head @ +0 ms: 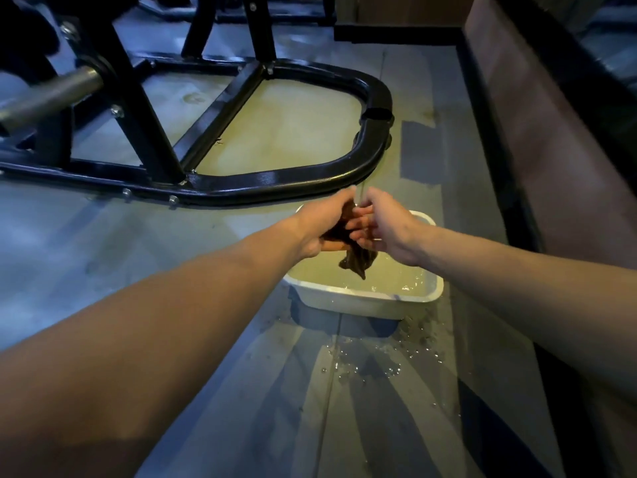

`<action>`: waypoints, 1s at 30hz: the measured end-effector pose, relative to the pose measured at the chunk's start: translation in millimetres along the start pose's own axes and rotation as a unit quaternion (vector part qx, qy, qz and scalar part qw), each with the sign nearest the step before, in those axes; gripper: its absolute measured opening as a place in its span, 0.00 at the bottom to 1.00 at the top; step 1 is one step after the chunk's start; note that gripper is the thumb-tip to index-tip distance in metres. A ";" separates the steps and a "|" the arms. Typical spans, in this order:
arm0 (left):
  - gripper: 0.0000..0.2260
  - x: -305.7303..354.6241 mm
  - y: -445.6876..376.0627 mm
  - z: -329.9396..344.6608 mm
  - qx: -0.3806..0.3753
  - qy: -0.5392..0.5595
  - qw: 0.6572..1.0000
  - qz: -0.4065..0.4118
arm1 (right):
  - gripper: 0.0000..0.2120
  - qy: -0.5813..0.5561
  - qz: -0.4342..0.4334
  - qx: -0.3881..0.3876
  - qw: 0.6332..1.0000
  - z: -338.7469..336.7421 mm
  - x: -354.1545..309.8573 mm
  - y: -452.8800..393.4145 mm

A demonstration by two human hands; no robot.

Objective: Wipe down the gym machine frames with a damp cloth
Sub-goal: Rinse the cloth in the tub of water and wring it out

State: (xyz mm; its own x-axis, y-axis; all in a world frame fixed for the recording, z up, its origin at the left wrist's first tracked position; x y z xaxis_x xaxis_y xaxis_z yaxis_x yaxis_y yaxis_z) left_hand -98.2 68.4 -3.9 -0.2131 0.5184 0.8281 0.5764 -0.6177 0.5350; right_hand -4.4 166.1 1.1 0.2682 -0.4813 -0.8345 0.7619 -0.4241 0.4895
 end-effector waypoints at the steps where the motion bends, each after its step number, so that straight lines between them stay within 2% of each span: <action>1: 0.12 -0.1 1.1 -2.4 0.001 -0.014 1.000 0.002 | 0.14 -0.024 0.013 -0.014 1.000 -3.8 -2.6 -0.2; 3: 0.09 -0.1 2.0 -6.9 0.019 -0.024 1.000 -0.002 | 0.14 0.034 -0.005 -0.004 0.999 -13.8 -5.2 -4.5; 4: 0.08 0.0 2.1 -8.3 0.029 -0.021 0.999 -0.007 | 0.12 0.120 -0.037 0.025 0.992 -20.2 -5.5 -6.8; 6: 0.08 3.4 4.2 -7.9 0.032 -0.003 0.999 -0.011 | 0.08 0.295 -0.093 0.055 0.949 -35.7 -2.7 -12.2; 7: 0.09 5.7 4.8 -7.5 0.028 0.012 0.999 -0.010 | 0.17 0.347 -0.090 0.028 0.933 -40.2 0.4 -12.7; 9: 0.09 11.3 5.5 -7.0 0.023 0.049 0.999 0.002 | 0.37 0.372 -0.067 -0.047 0.925 -42.4 10.4 -14.1; 11: 0.11 15.6 5.7 -7.2 0.015 0.085 0.996 0.011 | 0.43 0.352 -0.102 -0.056 0.929 -39.6 23.2 -20.3; 12: 0.11 16.8 5.5 -7.2 0.006 0.101 0.995 0.011 | 0.43 0.329 -0.129 -0.030 0.935 -38.7 28.9 -26.0; 14: 0.12 17.3 8.4 -8.9 -0.010 0.114 0.993 0.001 | 0.30 0.287 -0.148 0.020 0.946 -36.5 31.2 -33.4; 16: 0.11 14.4 8.5 -15.1 -0.015 0.071 0.997 -0.007 | 0.16 0.315 -0.153 0.042 0.936 -37.3 26.4 -32.5; 17: 0.12 12.4 7.4 -19.3 -0.016 0.020 1.000 -0.012 | 0.13 0.348 -0.161 0.041 0.923 -39.4 24.1 -31.9; 20: 0.13 6.7 5.9 -23.3 -0.045 -0.153 0.987 -0.028 | 0.11 0.451 -0.188 0.023 0.872 -43.0 22.7 -31.1; 22: 0.23 1.5 -0.7 -18.6 -0.077 -0.236 0.969 -0.010 | 0.12 0.491 -0.199 0.013 0.848 -44.5 22.4 -32.9; 24: 0.40 -4.0 -10.0 -12.1 -0.082 -0.335 0.938 0.037 | 0.18 0.503 -0.212 0.011 0.838 -46.3 17.7 -32.2; 25: 0.45 -6.7 -15.0 -9.6 -0.067 -0.404 0.910 0.064 | 0.22 0.508 -0.214 0.008 0.834 -47.6 14.6 -30.9; 27: 0.42 -11.8 -23.4 -6.9 -0.008 -0.542 0.830 0.128 | 0.26 0.547 -0.223 -0.004 0.807 -51.2 11.9 -29.9; 29: 0.31 -14.7 -24.1 -6.0 0.046 -0.635 0.749 0.186 | 0.23 0.610 -0.229 -0.014 0.758 -53.9 13.6 -30.7; 30: 0.26 -16.1 -22.4 -6.1 0.062 -0.663 0.716 0.207 | 0.21 0.629 -0.219 -0.018 0.746 -54.2 14.9 -31.4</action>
State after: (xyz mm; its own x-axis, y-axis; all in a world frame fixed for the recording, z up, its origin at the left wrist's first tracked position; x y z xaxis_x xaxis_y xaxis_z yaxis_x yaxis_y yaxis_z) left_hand -112.5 70.3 -28.3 0.8863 0.4626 -0.0204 0.4568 -0.8664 0.2018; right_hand 7.6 213.8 -40.3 0.3134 0.8070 -0.5006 0.9478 -0.2986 0.1120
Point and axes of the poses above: each hand's wrist, its own y-axis away from the middle knuckle, its own z-axis out of the palm, x = y × z, the point moved 1 cm from there along -y, towards the middle knuckle, and after that the axes turned 15 degrees about -y, right-handed, at the moved point
